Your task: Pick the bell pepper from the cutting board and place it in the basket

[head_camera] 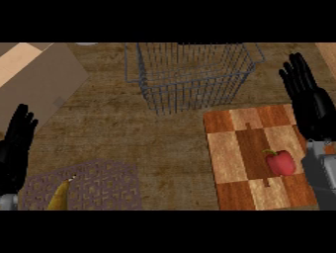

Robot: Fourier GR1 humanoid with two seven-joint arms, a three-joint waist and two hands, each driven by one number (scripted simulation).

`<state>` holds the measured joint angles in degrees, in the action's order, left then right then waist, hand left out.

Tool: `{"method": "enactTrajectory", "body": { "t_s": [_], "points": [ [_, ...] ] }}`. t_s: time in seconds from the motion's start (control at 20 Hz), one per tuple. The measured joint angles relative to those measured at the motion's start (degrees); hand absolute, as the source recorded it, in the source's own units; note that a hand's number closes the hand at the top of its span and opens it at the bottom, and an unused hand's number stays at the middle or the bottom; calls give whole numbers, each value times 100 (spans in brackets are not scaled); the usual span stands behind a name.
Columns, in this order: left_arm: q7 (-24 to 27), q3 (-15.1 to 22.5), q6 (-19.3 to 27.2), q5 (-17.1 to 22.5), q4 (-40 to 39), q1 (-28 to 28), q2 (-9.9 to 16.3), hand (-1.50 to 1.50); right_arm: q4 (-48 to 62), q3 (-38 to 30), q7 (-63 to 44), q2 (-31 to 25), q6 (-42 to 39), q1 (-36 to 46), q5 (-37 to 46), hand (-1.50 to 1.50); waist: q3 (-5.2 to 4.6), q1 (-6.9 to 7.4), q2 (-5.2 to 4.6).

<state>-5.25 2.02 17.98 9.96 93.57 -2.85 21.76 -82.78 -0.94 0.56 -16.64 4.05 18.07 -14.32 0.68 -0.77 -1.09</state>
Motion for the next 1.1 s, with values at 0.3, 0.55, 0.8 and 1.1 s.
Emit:
{"method": "enactTrajectory", "body": {
  "t_s": [0.3, 0.55, 0.8, 1.1],
  "points": [
    [351, 113, -58, -1, 247, 76, -275, 0, -1108, -55, 809, -513, -347, -1111, 353, 150, -55, -141, 139],
    [459, 378, -152, 102, 338, 169, -584, 0, -1881, 1048, 1728, -620, -303, -1875, 1856, -150, -74, -170, 173],
    [476, 540, -158, 83, 421, 176, -739, 0, -2123, 1662, 1757, 97, 1272, -2765, 3479, -150, -77, -140, 165],
    [543, 569, -102, 26, 462, 55, -798, 0, -2823, 1178, 517, 22, 2362, -3546, 5210, -150, -114, -268, 181]
  ]
}}
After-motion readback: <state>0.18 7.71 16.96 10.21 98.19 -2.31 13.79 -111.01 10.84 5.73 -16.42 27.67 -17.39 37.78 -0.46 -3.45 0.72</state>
